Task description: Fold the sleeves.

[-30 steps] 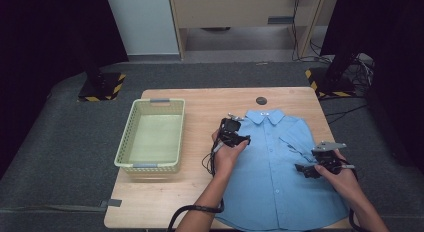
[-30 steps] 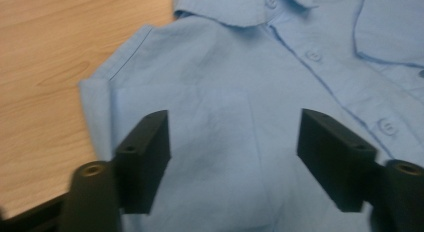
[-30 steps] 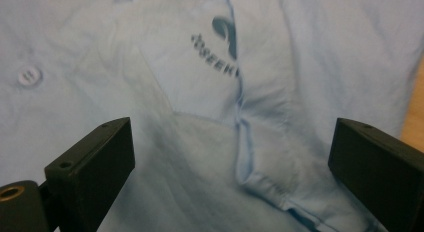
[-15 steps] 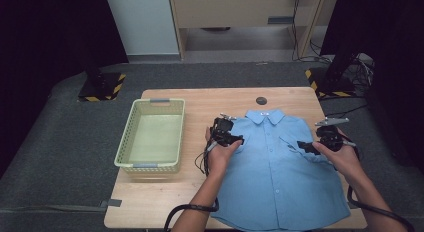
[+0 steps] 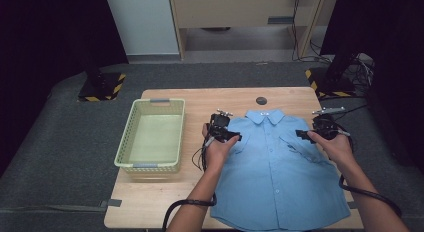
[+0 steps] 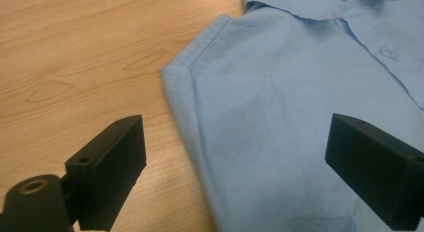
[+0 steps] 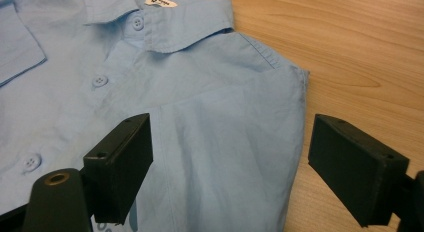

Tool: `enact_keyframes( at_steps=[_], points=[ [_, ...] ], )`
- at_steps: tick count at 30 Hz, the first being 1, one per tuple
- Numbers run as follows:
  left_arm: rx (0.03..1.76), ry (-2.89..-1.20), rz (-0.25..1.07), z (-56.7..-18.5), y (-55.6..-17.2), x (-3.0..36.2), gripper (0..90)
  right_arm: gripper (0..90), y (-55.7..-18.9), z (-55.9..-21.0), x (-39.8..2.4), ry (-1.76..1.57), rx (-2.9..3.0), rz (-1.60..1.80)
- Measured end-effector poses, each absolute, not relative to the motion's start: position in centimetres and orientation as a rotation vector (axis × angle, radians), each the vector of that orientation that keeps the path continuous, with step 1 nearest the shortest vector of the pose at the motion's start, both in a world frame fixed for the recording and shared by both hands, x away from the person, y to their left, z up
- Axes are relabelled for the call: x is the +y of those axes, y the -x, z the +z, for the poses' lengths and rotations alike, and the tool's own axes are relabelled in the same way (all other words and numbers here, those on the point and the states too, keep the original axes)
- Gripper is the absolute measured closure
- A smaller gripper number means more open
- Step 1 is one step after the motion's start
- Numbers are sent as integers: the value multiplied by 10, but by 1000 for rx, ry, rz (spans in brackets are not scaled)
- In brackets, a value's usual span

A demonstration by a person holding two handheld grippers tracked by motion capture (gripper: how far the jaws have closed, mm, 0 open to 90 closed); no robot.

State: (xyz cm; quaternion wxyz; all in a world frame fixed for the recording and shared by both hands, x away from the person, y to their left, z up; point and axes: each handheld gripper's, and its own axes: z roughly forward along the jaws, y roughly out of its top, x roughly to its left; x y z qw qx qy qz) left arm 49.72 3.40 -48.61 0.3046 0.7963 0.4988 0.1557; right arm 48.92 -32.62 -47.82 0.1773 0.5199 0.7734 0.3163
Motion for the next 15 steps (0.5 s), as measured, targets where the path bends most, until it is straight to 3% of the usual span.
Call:
enact_keyframes(
  at_steps=[15],
  points=[
    [1340,-2100,392,-500,-519,34,124,197,-524,-497,-320,-1474,2241,832]
  ],
)
